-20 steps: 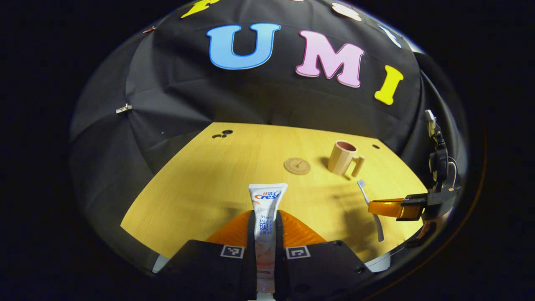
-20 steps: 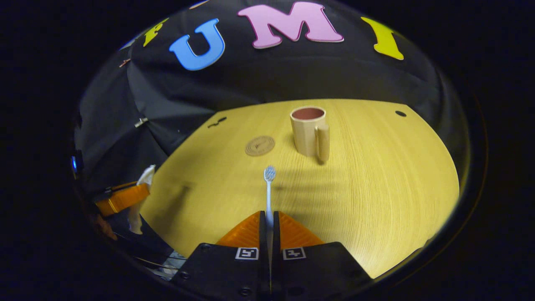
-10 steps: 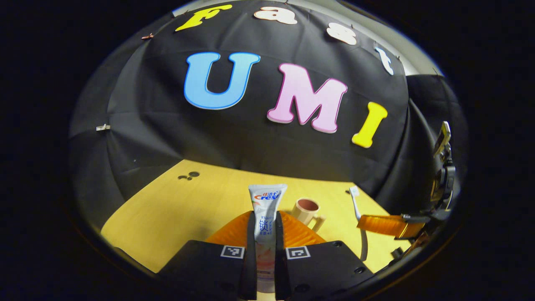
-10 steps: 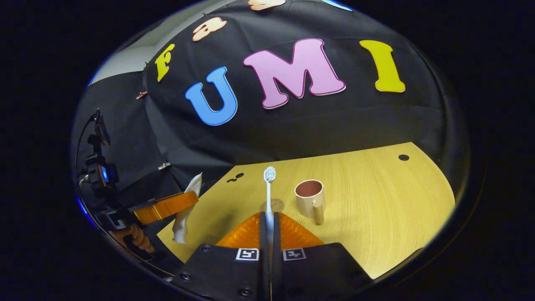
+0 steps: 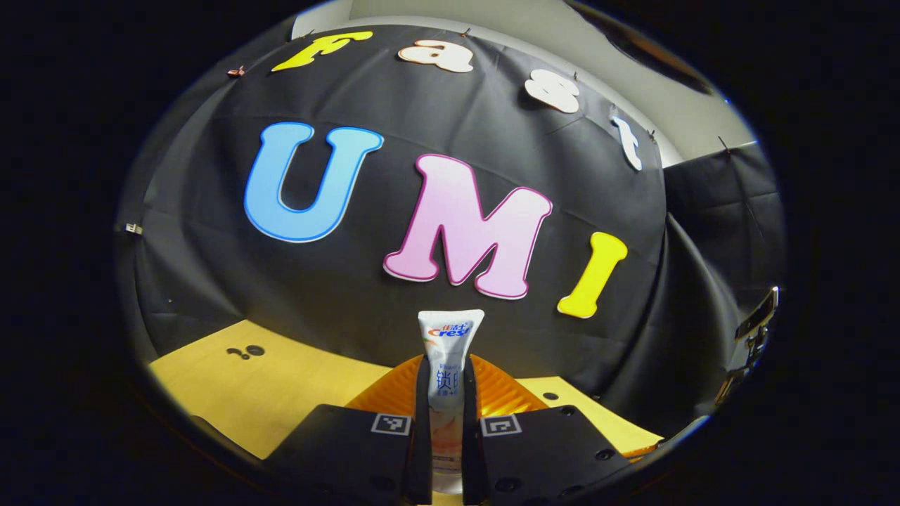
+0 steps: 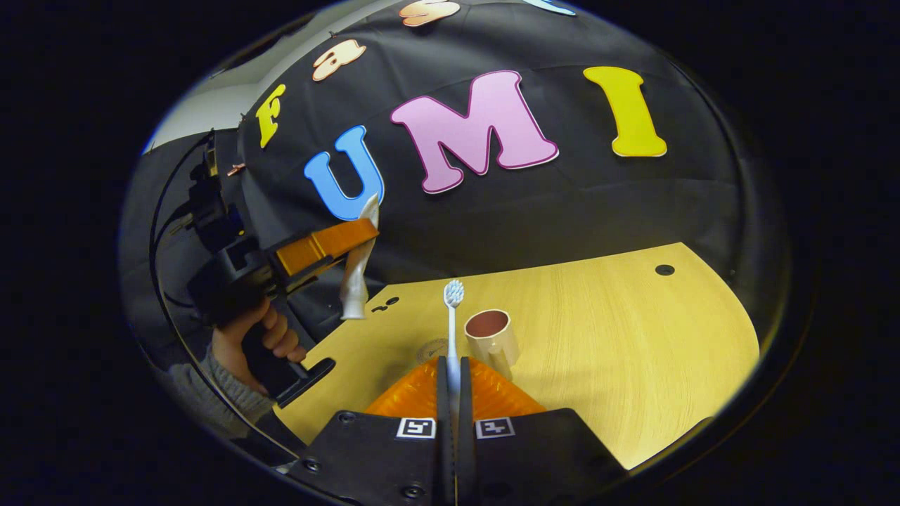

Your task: Put the toothbrush and toothpaste on the desktop into the cup, then pick up the cup and place it on the coaster on the desktop.

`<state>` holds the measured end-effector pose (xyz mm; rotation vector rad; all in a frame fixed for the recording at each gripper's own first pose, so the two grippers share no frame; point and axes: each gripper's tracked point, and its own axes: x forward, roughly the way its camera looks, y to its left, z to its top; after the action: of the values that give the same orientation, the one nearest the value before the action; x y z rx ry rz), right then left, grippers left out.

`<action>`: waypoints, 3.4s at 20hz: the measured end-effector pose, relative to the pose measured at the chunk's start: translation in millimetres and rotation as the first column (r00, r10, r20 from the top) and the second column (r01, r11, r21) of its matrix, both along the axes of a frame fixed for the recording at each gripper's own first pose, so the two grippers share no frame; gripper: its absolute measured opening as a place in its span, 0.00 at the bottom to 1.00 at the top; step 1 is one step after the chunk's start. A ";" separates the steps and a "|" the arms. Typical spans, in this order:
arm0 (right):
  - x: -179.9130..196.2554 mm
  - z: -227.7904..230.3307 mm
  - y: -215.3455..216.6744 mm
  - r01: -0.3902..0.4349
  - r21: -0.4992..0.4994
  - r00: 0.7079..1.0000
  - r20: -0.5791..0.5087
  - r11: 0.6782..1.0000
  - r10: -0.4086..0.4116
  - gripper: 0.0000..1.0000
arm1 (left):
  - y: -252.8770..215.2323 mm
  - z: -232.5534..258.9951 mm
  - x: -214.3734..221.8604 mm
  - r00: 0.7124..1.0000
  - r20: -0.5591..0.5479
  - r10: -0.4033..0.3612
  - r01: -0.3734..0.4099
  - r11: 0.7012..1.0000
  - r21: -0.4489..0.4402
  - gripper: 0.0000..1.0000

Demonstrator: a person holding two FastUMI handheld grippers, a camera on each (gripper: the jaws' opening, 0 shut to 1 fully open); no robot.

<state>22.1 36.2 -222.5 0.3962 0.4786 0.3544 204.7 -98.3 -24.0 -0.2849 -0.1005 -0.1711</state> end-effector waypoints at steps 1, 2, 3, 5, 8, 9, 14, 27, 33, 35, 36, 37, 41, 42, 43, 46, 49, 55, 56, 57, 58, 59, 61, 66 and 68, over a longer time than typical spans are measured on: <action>0.6 -2.9 -5.5 0.001 -0.004 1.000 -0.002 1.000 -0.001 0.06 | -7.8 1.4 9.5 1.000 0.019 -0.006 0.007 1.000 -0.012 0.22; -0.6 -7.4 -11.2 -0.001 -0.016 1.000 -0.001 1.000 0.001 0.06 | -15.7 1.1 18.5 0.999 0.034 -0.013 0.013 1.000 -0.022 0.21; 0.0 -11.7 -16.0 -0.006 -0.032 1.000 0.001 0.999 0.007 0.06 | -21.0 -0.5 28.0 0.999 0.047 -0.014 0.015 0.999 -0.031 0.21; -0.9 -22.0 -24.7 -0.019 -0.051 1.000 -0.001 0.999 0.019 0.06 | -30.4 -9.5 49.8 0.998 0.065 -0.010 0.013 0.999 -0.049 0.21; -0.2 -36.2 -37.4 -0.023 -0.062 1.000 -0.008 0.998 0.023 0.06 | -38.3 -33.0 81.4 0.998 0.064 0.009 -0.004 0.997 -0.080 0.21; 0.5 -39.8 -41.5 -0.023 -0.063 1.000 -0.007 0.998 0.023 0.06 | -39.1 -42.0 90.4 0.998 0.061 0.020 -0.015 0.997 -0.076 0.21; 9.3 -58.2 -60.1 -0.015 -0.066 1.000 -0.015 0.998 0.014 0.06 | -53.4 -99.0 123.2 0.999 0.025 0.042 -0.042 0.999 -0.020 0.22; 26.1 -71.3 -76.2 -0.011 -0.076 1.000 0.015 0.997 0.012 0.06 | -59.0 -175.9 134.2 0.997 -0.035 0.074 -0.071 0.995 0.074 0.22; 36.0 -67.7 -75.4 -0.008 -0.068 0.999 0.040 0.998 0.011 0.06 | -64.0 -194.0 124.9 0.997 -0.058 0.049 -0.045 0.997 0.068 0.26; 41.7 -66.9 -76.4 -0.004 -0.073 0.999 0.051 0.997 0.008 0.06 | -68.0 -196.2 120.7 0.998 -0.058 0.034 -0.030 0.997 0.071 0.30; 44.8 -66.2 -77.4 -0.002 -0.077 0.998 0.057 0.997 0.007 0.06 | -69.2 -198.8 118.7 0.998 -0.062 0.029 -0.025 0.997 0.072 0.30; 47.6 -64.8 -77.5 0.000 -0.076 0.998 0.063 0.997 0.005 0.06 | -70.5 -198.2 116.2 0.998 -0.058 0.025 -0.021 0.997 0.075 0.31; 62.1 -53.0 -73.4 -0.006 -0.072 0.995 0.102 0.997 0.014 0.06 | -76.1 -197.0 108.3 0.997 -0.071 -0.006 0.011 0.998 0.065 0.42; 66.0 -47.5 -71.6 -0.010 -0.071 0.993 0.118 0.997 0.018 0.06 | -76.5 -196.7 105.5 0.997 -0.078 -0.008 0.013 0.998 0.063 0.46; 70.6 -40.6 -70.1 -0.013 -0.071 0.990 0.136 0.997 0.022 0.06 | -74.0 -195.2 102.5 0.997 -0.083 -0.001 0.006 0.998 0.063 0.60; 85.2 -22.8 -61.8 -0.025 -0.057 0.983 0.183 0.998 0.035 0.06 | -69.0 -187.6 92.6 0.997 -0.074 0.016 -0.009 0.996 0.088 0.66; 101.1 -2.6 -51.7 -0.032 -0.026 0.973 0.228 0.999 0.037 0.06 | -58.3 -169.6 79.8 0.999 -0.038 0.035 -0.030 0.991 0.131 0.79; 134.9 39.8 -21.5 -0.074 0.004 0.935 0.349 0.997 0.068 0.06 | -32.6 -143.3 35.7 0.999 0.005 0.042 -0.042 0.993 0.109 0.71; 141.5 46.5 -16.1 -0.084 0.017 0.928 0.367 0.996 0.072 0.06 | -27.7 -144.4 27.4 0.999 0.002 0.048 -0.048 0.993 0.109 0.71; 147.9 53.4 -10.2 -0.095 0.029 0.920 0.385 0.995 0.076 0.06 | -21.4 -147.3 18.1 0.998 -0.005 0.060 -0.059 0.992 0.113 0.71; 154.6 59.2 -4.8 -0.106 0.036 0.911 0.404 0.994 0.082 0.06 | -13.9 -154.5 9.7 0.997 -0.019 0.072 -0.069 0.991 0.117 0.71; 160.1 63.2 0.8 -0.123 0.040 0.902 0.421 0.992 0.094 0.06 | -8.0 -159.8 0.4 0.996 -0.037 0.081 -0.076 0.990 0.117 0.71; 169.5 65.3 15.1 -0.164 0.044 0.885 0.448 0.986 0.127 0.06 | 3.8 -171.4 -19.3 0.992 -0.076 0.105 -0.097 0.990 0.100 0.71; 183.5 53.9 58.9 -0.244 0.017 0.857 0.472 0.970 0.207 0.05 | 29.4 -205.3 -67.7 0.964 -0.195 0.182 -0.185 0.983 0.005 0.71; 183.7 41.4 79.0 -0.277 -0.006 0.848 0.469 0.961 0.247 0.06 | 44.0 -215.2 -80.3 0.948 -0.226 0.223 -0.225 0.974 0.018 0.72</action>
<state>205.8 115.2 -181.1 0.2911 0.0440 0.7139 124.4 -54.3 -239.2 -0.2972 0.0935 0.0891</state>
